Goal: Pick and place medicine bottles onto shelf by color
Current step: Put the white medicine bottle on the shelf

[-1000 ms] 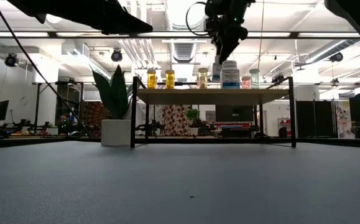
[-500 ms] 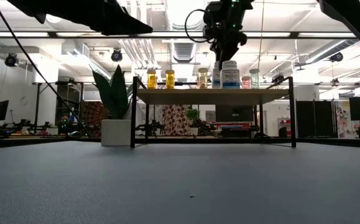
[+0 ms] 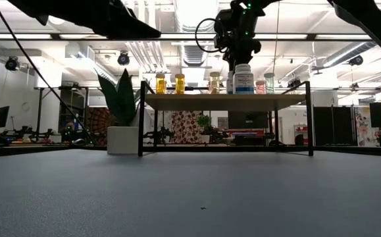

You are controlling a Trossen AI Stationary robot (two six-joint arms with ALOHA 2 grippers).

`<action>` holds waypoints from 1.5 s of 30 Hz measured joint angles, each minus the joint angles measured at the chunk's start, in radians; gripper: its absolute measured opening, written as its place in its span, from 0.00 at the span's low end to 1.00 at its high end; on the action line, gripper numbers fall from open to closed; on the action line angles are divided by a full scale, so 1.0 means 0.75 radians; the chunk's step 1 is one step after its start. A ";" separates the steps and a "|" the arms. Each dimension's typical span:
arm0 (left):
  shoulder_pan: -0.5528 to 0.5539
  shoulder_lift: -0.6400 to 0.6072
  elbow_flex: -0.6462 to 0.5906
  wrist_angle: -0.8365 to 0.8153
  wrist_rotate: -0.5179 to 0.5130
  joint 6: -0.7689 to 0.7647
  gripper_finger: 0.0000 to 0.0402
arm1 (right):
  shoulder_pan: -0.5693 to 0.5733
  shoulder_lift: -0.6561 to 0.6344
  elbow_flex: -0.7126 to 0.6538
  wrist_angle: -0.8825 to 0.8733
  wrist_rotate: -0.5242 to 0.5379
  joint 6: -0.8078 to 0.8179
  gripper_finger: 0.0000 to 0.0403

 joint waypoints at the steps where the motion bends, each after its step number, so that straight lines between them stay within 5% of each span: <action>1: 0.000 0.000 0.000 -0.002 0.000 0.000 0.56 | 0.000 0.000 0.000 0.000 -0.001 0.001 0.40; 39: 0.000 -0.007 0.000 -0.025 -0.034 0.000 0.56 | 0.001 0.000 -0.033 0.017 -0.034 0.014 0.45; 45: 0.002 -0.010 0.000 -0.026 -0.035 0.000 0.56 | 0.004 0.000 -0.033 0.039 -0.034 0.014 0.53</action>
